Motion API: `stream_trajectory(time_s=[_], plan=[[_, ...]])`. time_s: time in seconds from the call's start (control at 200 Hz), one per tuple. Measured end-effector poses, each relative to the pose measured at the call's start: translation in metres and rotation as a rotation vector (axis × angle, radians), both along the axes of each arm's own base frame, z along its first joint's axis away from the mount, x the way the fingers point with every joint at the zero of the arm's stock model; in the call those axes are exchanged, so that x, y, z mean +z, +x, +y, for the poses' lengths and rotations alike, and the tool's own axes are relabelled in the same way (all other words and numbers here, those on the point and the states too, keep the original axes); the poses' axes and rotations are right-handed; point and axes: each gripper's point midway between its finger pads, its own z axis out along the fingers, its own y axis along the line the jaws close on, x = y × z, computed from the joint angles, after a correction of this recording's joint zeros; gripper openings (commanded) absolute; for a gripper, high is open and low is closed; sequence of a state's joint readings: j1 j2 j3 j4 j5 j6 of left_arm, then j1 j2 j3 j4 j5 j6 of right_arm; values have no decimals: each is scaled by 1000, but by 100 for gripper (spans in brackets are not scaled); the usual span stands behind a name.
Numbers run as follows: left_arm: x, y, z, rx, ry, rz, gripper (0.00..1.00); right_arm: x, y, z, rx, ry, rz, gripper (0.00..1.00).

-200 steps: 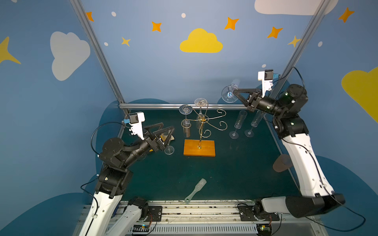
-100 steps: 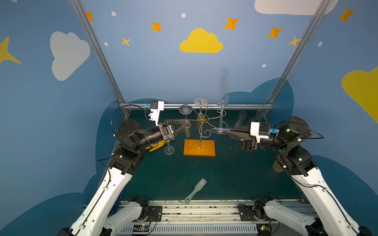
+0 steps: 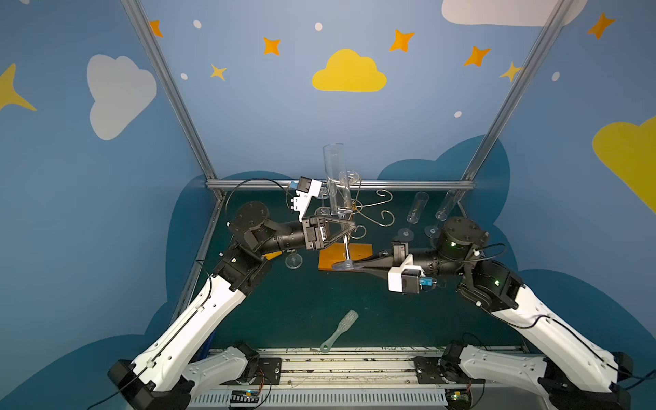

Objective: Take the wine glass off the wine glass rack
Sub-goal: Pick up the wine glass from the wine glass rack.

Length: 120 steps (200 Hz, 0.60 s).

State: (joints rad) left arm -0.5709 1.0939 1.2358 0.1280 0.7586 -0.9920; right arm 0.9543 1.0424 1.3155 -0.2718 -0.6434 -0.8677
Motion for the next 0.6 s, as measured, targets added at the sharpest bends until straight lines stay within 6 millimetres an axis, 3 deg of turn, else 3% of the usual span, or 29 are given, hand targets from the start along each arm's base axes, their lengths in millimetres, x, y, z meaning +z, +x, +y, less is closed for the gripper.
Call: stream_trajectory(time_s=[0.13,0.455,0.601], plan=[[0,-3,-1,-10,0,-9,37,-7,2,7,-28,-15,-56,0],[-5,-5,-3,-22,4,1,23,-11,13,11,-127,-33,-206,0],[-5,-5,-3,-21,6,-12,10,-12,19,11,-164,-39,-246,0]])
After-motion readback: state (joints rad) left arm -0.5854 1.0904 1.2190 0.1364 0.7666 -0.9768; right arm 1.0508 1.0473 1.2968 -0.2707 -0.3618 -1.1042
